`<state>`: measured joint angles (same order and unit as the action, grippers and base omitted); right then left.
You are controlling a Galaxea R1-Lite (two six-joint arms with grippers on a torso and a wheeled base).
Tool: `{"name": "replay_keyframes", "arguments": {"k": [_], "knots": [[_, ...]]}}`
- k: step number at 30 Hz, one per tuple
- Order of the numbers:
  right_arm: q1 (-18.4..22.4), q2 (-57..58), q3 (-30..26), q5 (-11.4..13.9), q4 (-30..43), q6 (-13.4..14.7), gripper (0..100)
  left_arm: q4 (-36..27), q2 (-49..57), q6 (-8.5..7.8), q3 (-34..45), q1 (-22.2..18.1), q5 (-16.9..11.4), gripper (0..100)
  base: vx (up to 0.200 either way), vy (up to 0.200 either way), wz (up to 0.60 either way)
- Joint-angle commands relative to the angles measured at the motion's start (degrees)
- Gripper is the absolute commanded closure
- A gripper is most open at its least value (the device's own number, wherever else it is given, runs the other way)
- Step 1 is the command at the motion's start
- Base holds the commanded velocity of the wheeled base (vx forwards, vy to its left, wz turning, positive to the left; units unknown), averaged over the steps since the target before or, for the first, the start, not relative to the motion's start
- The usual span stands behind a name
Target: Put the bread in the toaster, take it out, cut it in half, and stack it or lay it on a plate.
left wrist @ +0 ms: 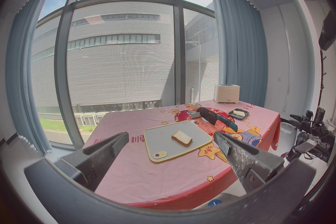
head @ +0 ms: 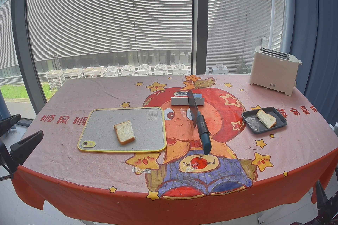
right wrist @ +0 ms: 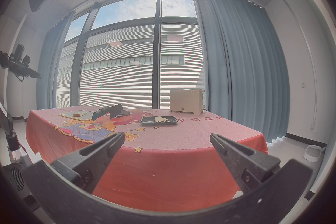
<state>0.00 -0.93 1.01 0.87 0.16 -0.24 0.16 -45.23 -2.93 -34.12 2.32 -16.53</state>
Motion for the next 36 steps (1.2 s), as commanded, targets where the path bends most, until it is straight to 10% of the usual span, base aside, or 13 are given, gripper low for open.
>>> {"name": "replay_keyframes", "arguments": {"k": [1,28,36], "knots": [[0.00,0.93,-0.92,0.01,0.02,-0.02,0,-0.25,-2.67,-0.41,-2.35,2.69,0.09,0,0.000,0.000,0.00],[0.00,0.93,-0.92,0.01,0.02,-0.02,0,0.46,-13.13,0.90,-9.47,5.86,0.36,0,0.000,0.000,0.00],[0.00,0.93,-0.84,0.01,0.02,-0.02,0,0.72,-17.00,7.67,-12.55,9.11,0.45,0,0.000,0.000,0.00]]}}
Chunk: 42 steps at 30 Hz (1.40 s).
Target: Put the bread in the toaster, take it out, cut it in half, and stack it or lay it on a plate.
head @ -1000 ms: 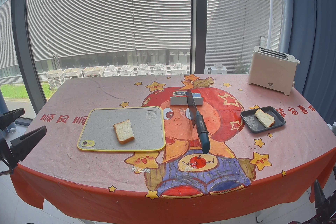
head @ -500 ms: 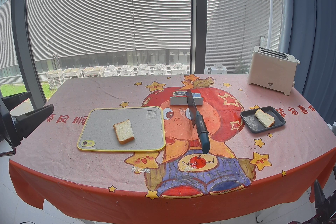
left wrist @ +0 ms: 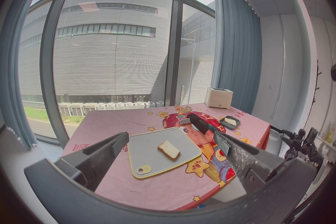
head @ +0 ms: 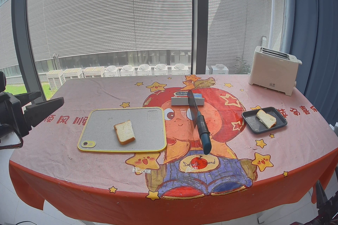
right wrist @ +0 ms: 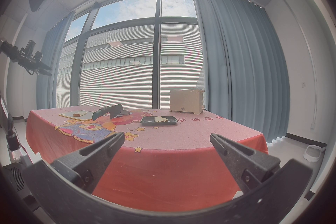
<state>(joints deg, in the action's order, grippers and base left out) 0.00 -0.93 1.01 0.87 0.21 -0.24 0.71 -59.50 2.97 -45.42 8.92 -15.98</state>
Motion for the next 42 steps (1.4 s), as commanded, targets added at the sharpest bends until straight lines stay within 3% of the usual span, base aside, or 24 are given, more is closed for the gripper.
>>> {"name": "replay_keyframes", "arguments": {"k": [1,6,14,18,21,24,25,27,34,42], "knots": [[0.00,0.93,-0.84,0.01,-0.03,-0.02,0,0.17,-2.90,2.39,-1.69,3.82,-0.10,0,0.000,0.000,0.00],[0.00,0.93,-0.84,0.01,0.06,-0.02,0,-0.53,-3.43,6.52,-5.64,5.93,0.25,0,0.000,0.000,0.00],[0.09,0.93,-0.84,0.01,0.06,-0.02,0,-3.70,-4.92,6.52,-6.17,6.02,0.25,0,0.000,0.000,0.00],[0.09,0.93,-0.84,0.01,0.06,-0.02,0,-3.52,-6.42,6.17,-5.99,5.93,0.43,0,0.000,0.000,0.00],[0.00,0.93,-0.84,0.01,-0.03,-0.02,0,-3.61,-7.73,5.81,-6.08,5.84,2.53,0,0.000,0.000,0.00],[0.09,0.93,-0.84,0.01,0.06,-0.02,0,-3.78,-8.44,4.23,-5.82,5.84,5.00,0,0.000,0.000,0.00],[0.00,0.93,-0.84,0.01,-0.03,-0.02,0,-4.13,-8.70,2.39,-5.64,5.84,6.75,0,0.000,0.000,0.00],[0.00,0.93,-0.84,0.01,0.06,-0.02,0,-4.13,-9.76,1.68,-5.64,5.84,8.34,0,0.000,0.000,0.00],[0.09,0.93,-0.84,0.01,0.06,-0.02,0,-4.22,-13.10,1.42,-5.73,5.84,12.29,0,0.000,0.000,0.00],[0.09,0.93,-0.84,0.01,0.06,-0.02,0,-4.31,-15.47,1.42,-5.99,5.84,14.84,0,0.000,0.000,0.00]]}}
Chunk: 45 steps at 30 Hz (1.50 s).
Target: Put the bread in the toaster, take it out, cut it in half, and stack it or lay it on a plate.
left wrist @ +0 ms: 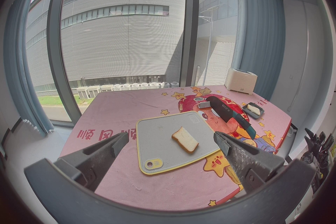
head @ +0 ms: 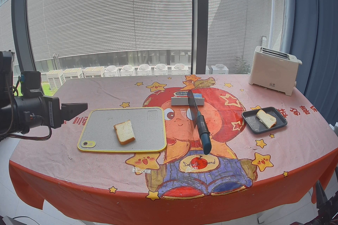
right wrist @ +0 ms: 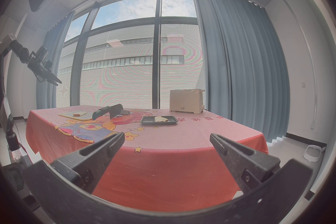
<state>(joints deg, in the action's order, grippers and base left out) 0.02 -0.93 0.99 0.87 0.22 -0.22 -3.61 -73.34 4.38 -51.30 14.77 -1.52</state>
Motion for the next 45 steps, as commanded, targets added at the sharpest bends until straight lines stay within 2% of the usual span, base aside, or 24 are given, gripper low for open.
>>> {"name": "replay_keyframes", "arguments": {"k": [1,7,45], "knots": [[-0.02,0.93,-0.81,0.01,-0.04,-0.04,0,0.00,-2.07,0.02,-0.12,-0.01,0.73,0,0.000,0.000,0.00],[-0.02,0.93,-0.90,0.01,-0.04,-0.04,0,0.09,-4.80,0.02,-0.47,-0.01,2.93,0,0.000,0.000,0.00],[-0.02,0.93,-0.81,0.01,-0.04,-0.04,0,0.62,-12.09,0.11,-1.08,-0.01,3.72,0,0.000,0.000,0.00]]}}
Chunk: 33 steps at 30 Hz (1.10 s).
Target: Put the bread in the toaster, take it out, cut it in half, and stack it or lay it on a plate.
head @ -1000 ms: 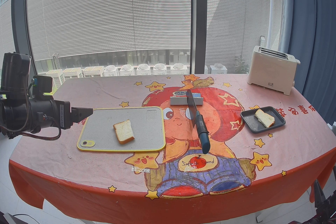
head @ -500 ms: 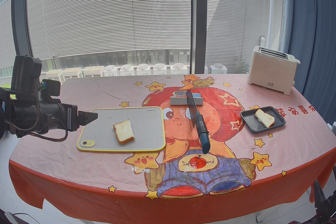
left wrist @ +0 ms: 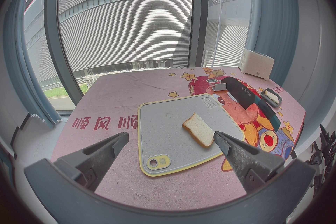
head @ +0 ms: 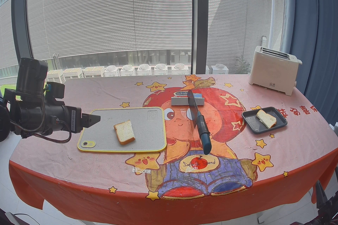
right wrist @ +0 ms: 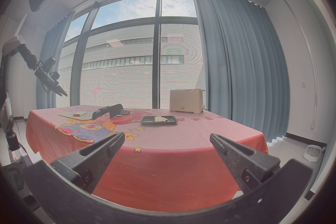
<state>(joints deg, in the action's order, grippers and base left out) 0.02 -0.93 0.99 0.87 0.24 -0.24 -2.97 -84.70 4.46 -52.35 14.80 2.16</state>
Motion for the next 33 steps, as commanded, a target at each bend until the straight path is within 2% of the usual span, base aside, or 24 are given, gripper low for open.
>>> {"name": "replay_keyframes", "arguments": {"k": [1,33], "knots": [[0.06,0.93,-0.81,0.01,0.02,-0.02,0,-0.01,-0.91,0.02,-0.04,-0.03,0.04,0,0.000,0.000,0.00],[-0.02,0.93,-0.81,0.01,-0.07,-0.02,0,0.25,-6.18,0.02,-0.39,-0.12,0.13,0,0.000,0.000,0.00]]}}
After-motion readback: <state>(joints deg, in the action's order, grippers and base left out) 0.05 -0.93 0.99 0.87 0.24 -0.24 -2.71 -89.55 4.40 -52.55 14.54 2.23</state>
